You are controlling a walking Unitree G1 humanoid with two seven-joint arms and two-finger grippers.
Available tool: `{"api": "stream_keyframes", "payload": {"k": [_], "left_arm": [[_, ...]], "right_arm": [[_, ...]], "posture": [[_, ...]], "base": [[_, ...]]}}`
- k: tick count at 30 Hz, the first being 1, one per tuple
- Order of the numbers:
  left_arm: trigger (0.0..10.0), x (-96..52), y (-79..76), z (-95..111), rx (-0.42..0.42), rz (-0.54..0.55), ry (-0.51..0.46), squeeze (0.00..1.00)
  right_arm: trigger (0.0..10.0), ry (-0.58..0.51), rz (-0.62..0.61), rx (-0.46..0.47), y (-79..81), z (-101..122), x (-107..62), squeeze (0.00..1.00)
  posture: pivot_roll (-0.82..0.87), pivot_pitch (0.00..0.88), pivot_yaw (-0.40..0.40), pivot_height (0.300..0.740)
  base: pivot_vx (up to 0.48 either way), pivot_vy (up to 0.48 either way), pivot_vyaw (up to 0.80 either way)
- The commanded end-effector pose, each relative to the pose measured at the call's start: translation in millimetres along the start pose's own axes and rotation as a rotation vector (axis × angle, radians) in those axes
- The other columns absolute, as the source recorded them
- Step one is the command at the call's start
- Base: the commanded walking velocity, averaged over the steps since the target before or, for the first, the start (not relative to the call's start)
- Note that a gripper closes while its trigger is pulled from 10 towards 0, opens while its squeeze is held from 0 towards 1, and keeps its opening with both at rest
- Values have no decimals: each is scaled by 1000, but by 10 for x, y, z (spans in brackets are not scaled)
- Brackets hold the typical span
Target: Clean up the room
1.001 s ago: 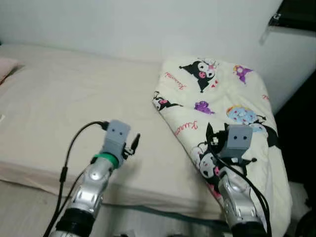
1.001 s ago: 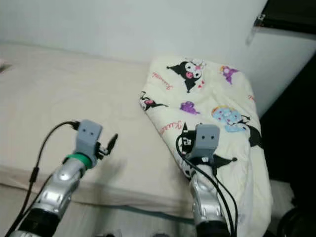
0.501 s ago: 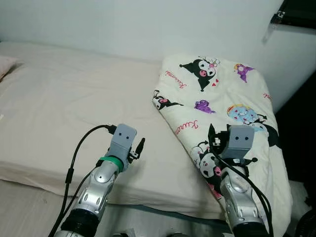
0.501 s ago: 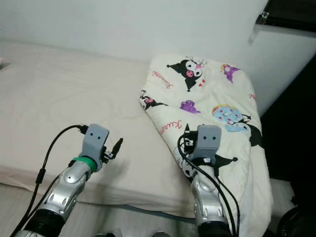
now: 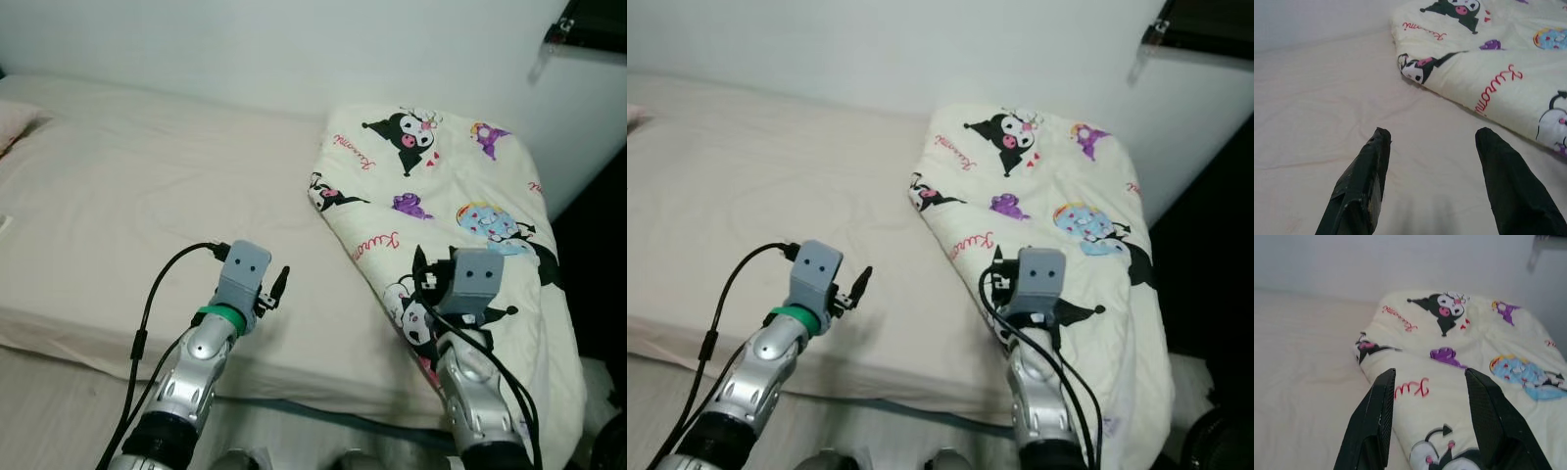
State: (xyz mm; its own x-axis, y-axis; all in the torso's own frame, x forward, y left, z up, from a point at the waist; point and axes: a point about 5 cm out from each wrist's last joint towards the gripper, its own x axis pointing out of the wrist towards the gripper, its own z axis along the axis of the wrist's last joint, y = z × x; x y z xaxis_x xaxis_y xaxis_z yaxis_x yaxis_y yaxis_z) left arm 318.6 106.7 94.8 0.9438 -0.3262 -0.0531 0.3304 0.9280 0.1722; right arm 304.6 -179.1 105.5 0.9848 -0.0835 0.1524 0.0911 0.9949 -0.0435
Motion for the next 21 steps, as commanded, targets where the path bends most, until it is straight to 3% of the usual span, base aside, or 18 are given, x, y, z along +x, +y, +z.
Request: {"api": "stream_keyframes", "payload": {"k": [1,9,21], "left_arm": [[10000,-15,-25,-45,-19,-9,21,0],[10000,-11,-28,-47,-17,-17,19,0],[10000,-1,-43,-38,-13,-31,20,0]], "right_arm": [[10000,28,-11,-2,-22,-56,-40,0],[10000,26,-19,-2,-34,-51,-33,0],[10000,19,-67,-15,-117,-37,-32,0]], "posture": [[-61,68,47,625],[-62,63,50,600],[-67,57,58,600]], "base": [[0,0,0],[0,0,0],[0,0,0]]}}
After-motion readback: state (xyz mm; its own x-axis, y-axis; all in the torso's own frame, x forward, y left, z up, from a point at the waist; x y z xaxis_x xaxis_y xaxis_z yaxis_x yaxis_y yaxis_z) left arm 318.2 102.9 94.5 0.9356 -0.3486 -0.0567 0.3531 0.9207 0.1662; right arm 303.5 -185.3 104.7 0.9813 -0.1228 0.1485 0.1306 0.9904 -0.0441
